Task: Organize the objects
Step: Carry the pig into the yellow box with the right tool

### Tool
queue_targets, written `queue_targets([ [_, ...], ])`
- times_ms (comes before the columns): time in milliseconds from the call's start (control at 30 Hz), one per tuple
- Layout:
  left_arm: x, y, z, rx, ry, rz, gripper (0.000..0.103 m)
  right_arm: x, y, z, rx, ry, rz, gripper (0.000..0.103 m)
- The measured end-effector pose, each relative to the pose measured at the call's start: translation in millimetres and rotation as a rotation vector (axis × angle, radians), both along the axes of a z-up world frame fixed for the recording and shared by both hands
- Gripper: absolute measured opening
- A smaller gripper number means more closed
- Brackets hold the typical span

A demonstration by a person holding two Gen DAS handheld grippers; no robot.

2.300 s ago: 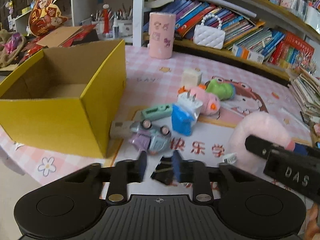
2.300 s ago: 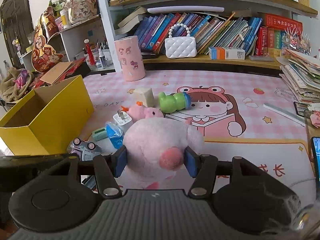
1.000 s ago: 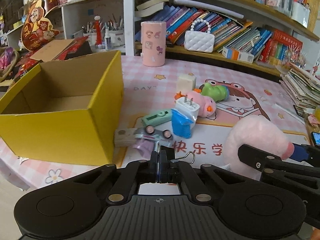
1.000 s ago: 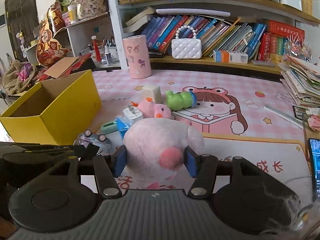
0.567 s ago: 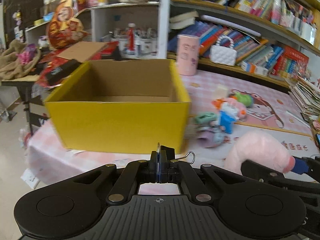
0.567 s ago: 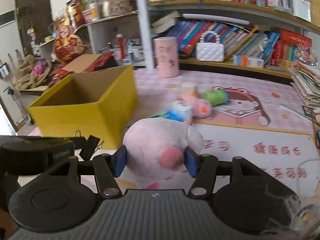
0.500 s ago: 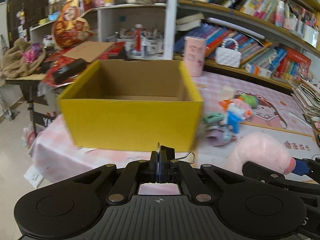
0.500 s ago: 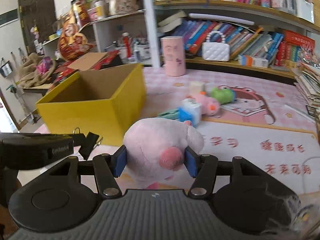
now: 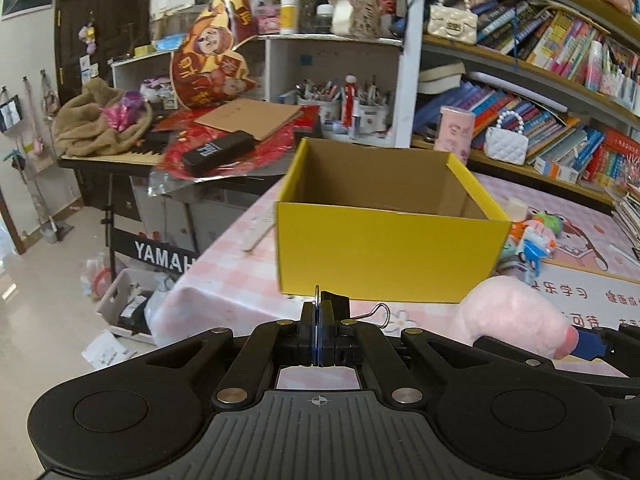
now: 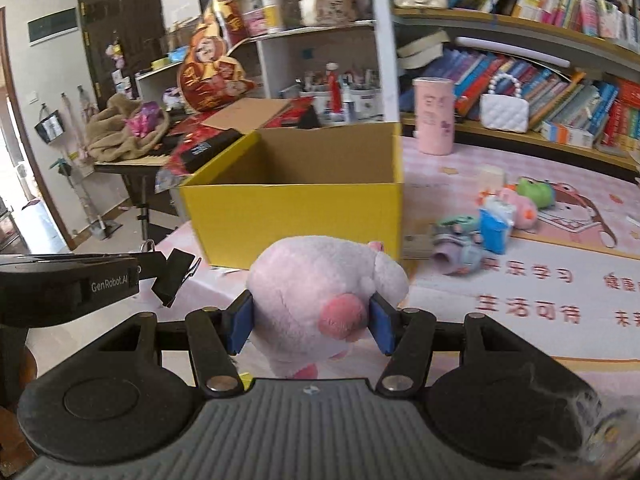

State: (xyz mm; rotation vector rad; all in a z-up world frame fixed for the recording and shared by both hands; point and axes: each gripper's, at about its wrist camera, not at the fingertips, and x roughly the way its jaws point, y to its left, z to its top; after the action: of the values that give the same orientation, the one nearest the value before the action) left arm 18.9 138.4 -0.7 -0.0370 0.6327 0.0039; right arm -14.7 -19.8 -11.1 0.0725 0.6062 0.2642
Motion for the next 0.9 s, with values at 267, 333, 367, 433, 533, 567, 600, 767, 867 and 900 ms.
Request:
queue_targets([
  [267,-6,20,0,-0.016,-0.013,-0.009,0.0,-7,27,4,-0.02,-0.003,0.017,0.056],
  [333,-6,22,1,-0.019,-0.017,-0.015,0.0,-8,30,4,-0.024,-0.006,0.015,0.056],
  [367,-6,22,1,-0.021,-0.018,-0.019,0.0,-8,31,5,-0.027,-0.007,0.014,0.056],
  [433,-5,22,2,-0.023,-0.023,-0.026,0.0,-8,32,6,-0.03,-0.011,0.011,0.056],
  [533,-3,21,6,-0.029,-0.033,-0.039,0.0,-7,33,7,-0.035,-0.019,0.007,0.056],
  [567,-2,20,7,-0.031,-0.038,-0.043,0.0,-7,33,8,-0.038,-0.025,0.004,0.056],
  [600,0,19,10,-0.035,-0.043,-0.048,0.0,-6,32,10,-0.042,-0.032,0.004,0.056],
  [767,13,16,27,-0.071,-0.079,-0.061,0.0,4,28,26,-0.058,-0.094,0.011,0.056],
  [867,27,13,38,-0.091,-0.11,-0.064,0.0,17,21,39,-0.062,-0.134,0.0,0.056],
  [900,32,11,41,-0.092,-0.124,-0.063,0.0,23,19,42,-0.063,-0.151,-0.006,0.056],
])
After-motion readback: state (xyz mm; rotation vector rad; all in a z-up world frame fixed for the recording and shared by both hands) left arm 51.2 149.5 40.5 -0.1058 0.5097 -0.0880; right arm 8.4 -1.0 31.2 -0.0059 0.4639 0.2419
